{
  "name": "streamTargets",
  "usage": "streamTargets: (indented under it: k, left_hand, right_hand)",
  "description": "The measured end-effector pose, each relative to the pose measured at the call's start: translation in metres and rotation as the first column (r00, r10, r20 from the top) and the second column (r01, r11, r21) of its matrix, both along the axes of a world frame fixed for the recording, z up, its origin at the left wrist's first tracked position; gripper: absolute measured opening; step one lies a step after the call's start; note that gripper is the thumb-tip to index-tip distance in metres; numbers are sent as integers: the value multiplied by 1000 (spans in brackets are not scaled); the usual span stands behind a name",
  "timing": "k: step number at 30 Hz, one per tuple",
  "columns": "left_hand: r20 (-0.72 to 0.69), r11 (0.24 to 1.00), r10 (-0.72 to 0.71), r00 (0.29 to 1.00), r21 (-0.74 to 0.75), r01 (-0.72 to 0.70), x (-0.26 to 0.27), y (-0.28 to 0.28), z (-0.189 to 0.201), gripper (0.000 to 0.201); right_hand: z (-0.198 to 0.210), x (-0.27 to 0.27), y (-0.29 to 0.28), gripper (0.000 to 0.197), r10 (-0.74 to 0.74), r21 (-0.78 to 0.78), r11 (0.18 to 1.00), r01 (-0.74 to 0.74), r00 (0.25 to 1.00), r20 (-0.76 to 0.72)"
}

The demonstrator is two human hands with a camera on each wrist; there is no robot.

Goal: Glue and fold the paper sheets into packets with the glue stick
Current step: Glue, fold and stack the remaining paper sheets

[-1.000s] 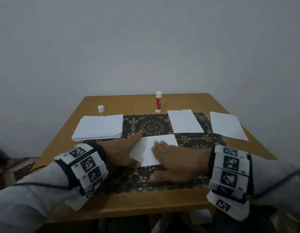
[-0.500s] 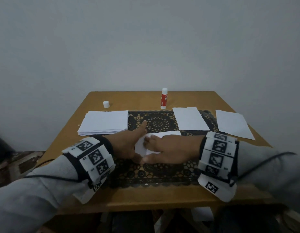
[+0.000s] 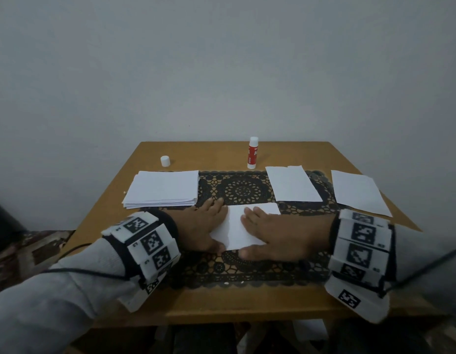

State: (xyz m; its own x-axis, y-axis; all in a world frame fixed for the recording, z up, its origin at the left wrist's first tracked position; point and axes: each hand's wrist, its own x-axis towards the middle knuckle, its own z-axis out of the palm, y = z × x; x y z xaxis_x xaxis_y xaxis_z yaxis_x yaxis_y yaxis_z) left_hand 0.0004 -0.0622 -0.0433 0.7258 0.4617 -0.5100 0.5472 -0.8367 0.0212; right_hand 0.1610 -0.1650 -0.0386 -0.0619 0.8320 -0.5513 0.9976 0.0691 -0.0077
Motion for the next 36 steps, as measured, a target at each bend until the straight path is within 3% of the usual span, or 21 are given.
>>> streamTargets:
  k: [3, 9, 14, 19, 24, 29, 33, 36]
  left_hand:
    - [-30, 1000, -15, 999, 17, 16, 0, -1, -4, 88]
    - [26, 986, -139, 990, -85, 141, 2, -12, -1, 76]
    - [-43, 990, 49, 998, 131, -43, 0, 0, -10, 82]
    - [17, 988, -115, 993, -103, 117, 3, -14, 1, 80]
    - [-36, 996, 15, 999, 87, -12, 3, -10, -8, 82]
    - [66, 974, -127, 990, -183, 137, -1, -8, 1, 83]
    - [6, 1000, -16, 1000, -5, 16, 5, -9, -5, 82]
    - [37, 997, 70, 997, 29, -71, 7, -6, -6, 76]
  right_hand:
    - [6, 16, -2, 88, -52, -14, 998, 53, 998, 28]
    - [-1, 32, 1, 79, -83, 12, 997, 82, 995, 48]
    - [-5, 37, 1, 77, -92, 24, 995, 92, 996, 17]
    - [-5, 37, 1, 78, -92, 31, 995, 91, 996, 22]
    - [-7, 37, 0, 77, -89, 41, 995, 88, 996, 16]
    - [-7, 37, -1, 77, -88, 45, 995, 87, 996, 9]
    - [-9, 39, 0, 77, -90, 52, 995, 90, 996, 2]
    - [-8, 37, -1, 78, -99, 69, 993, 100, 995, -22]
